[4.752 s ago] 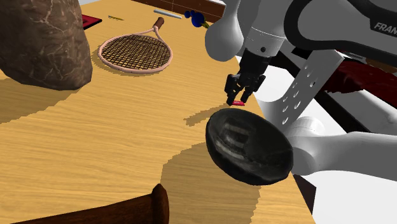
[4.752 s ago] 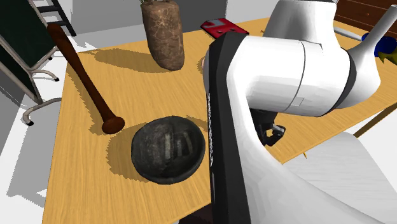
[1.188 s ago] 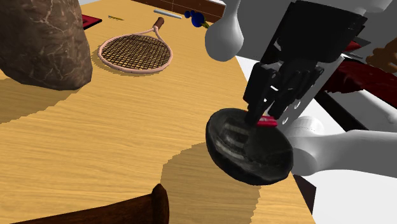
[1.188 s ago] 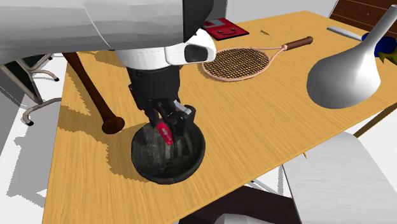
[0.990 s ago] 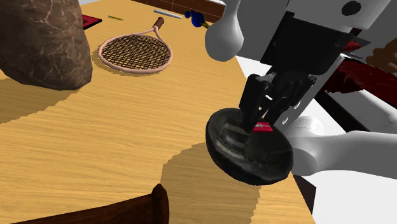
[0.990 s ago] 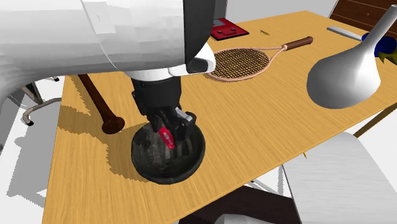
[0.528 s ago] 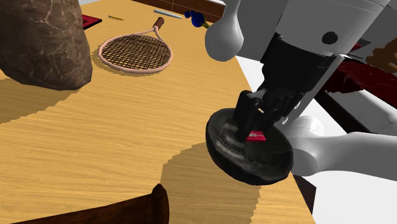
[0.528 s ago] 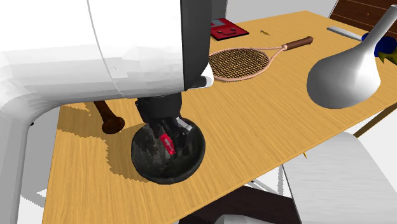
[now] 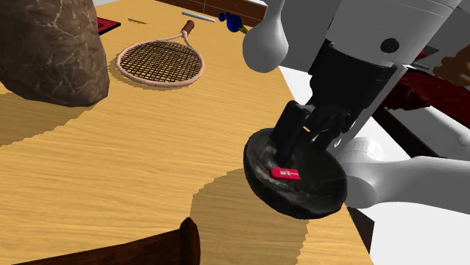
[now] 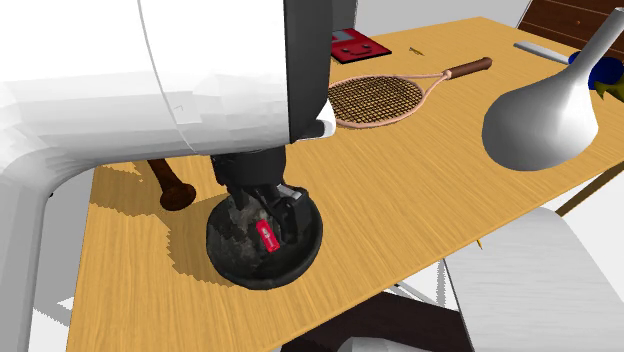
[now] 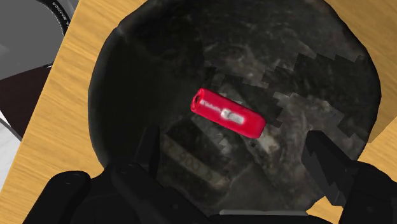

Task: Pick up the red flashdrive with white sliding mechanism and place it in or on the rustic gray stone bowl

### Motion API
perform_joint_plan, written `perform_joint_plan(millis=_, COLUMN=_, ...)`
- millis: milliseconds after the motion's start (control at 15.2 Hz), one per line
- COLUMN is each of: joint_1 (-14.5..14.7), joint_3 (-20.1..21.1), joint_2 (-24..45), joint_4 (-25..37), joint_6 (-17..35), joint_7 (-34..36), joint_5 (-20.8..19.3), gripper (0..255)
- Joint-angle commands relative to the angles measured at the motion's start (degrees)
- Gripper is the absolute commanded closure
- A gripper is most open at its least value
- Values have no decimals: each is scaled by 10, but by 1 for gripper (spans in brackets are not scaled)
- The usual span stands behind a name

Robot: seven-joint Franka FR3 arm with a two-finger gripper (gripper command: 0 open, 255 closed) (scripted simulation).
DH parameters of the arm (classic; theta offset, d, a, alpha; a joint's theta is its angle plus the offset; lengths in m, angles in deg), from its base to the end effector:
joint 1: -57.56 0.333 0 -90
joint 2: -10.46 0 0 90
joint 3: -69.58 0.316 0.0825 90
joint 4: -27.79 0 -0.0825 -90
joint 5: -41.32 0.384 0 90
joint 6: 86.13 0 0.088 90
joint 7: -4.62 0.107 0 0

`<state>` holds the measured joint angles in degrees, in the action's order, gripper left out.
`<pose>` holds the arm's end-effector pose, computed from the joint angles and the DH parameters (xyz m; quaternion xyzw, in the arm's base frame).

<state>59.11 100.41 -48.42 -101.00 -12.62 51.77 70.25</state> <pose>0.1404 0.2648 0.6139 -0.9834 0.1797 0.0244 0.0028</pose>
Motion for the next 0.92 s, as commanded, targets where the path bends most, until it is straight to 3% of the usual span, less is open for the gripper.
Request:
perform_joint_plan(millis=0, joint_1=0, joint_3=0, joint_2=0, joint_4=0, joint_6=0, joint_7=0, joint_5=0, gripper=0)
perform_joint_plan(millis=330, joint_1=-13, joint_3=-18, joint_2=44, joint_4=92, joint_6=-50, joint_7=11, joint_5=-21, gripper=0)
perform_joint_plan(millis=858, joint_1=-13, joint_3=-18, joint_2=44, joint_4=92, joint_6=-50, joint_7=11, joint_5=-21, gripper=0)
